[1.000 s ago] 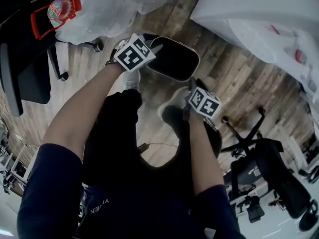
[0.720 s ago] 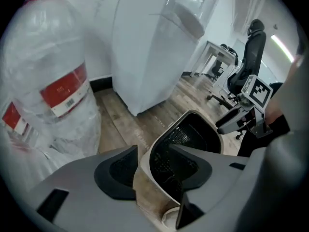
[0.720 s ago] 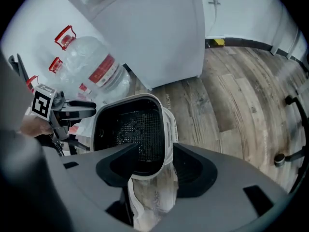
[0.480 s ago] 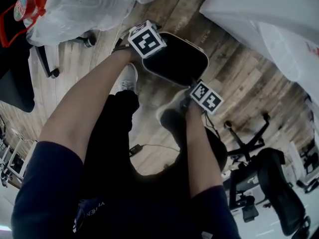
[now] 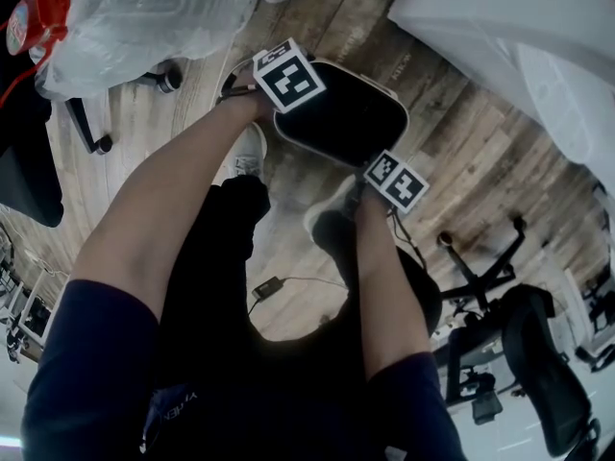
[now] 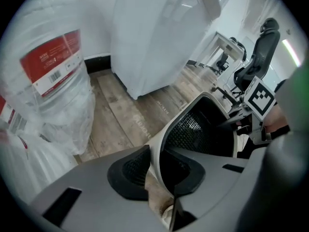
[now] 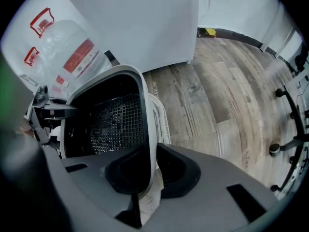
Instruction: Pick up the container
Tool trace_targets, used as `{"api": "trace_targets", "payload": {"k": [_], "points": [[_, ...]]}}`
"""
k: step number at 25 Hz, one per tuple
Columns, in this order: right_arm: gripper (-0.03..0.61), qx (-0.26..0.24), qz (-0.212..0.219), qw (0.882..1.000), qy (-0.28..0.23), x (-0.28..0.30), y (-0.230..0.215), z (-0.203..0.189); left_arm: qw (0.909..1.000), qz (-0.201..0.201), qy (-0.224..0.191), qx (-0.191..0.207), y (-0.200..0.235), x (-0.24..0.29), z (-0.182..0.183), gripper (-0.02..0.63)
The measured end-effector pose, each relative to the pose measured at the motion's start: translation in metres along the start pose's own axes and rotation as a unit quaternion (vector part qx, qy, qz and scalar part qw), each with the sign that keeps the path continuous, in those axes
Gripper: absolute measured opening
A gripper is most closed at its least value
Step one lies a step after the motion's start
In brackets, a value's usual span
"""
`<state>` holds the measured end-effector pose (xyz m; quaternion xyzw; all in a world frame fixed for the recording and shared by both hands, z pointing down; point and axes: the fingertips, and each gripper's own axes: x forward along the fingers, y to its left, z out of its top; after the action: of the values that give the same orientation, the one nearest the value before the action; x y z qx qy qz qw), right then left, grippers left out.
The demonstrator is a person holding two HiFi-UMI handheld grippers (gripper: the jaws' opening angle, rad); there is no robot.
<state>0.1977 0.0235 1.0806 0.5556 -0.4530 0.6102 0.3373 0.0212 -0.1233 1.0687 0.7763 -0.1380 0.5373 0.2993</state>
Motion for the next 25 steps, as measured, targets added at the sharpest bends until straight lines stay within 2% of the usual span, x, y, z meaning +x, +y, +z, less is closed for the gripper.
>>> {"api": "trace_targets", "payload": {"k": [2, 6, 10, 17, 25], "points": [[0.06, 0.002, 0.001, 1.0, -0.002, -0.003, 0.0, 0.0, 0.9999, 0.009, 0.006, 0.008, -0.001, -0.001, -0.003, 0.078], [0.06, -0.025, 0.003, 1.0, -0.017, -0.021, 0.003, 0.015, 0.9998, 0.009, -0.005, -0.017, -0.004, -0.018, -0.004, 0.078], [0.06, -0.035, 0.007, 0.999, -0.025, -0.066, 0.009, 0.021, 0.9992, 0.005, -0.023, -0.031, -0.019, -0.058, 0.007, 0.081], [0.06, -0.034, 0.018, 0.998, -0.05, -0.168, 0.03, 0.033, 0.9991, 0.028, -0.026, -0.018, -0.047, -0.161, 0.04, 0.08], [0.06, -0.043, 0.033, 0.996, -0.074, -0.316, 0.067, 0.038, 0.9975, 0.055, -0.036, -0.027, -0.092, -0.315, 0.071, 0.08]]}}
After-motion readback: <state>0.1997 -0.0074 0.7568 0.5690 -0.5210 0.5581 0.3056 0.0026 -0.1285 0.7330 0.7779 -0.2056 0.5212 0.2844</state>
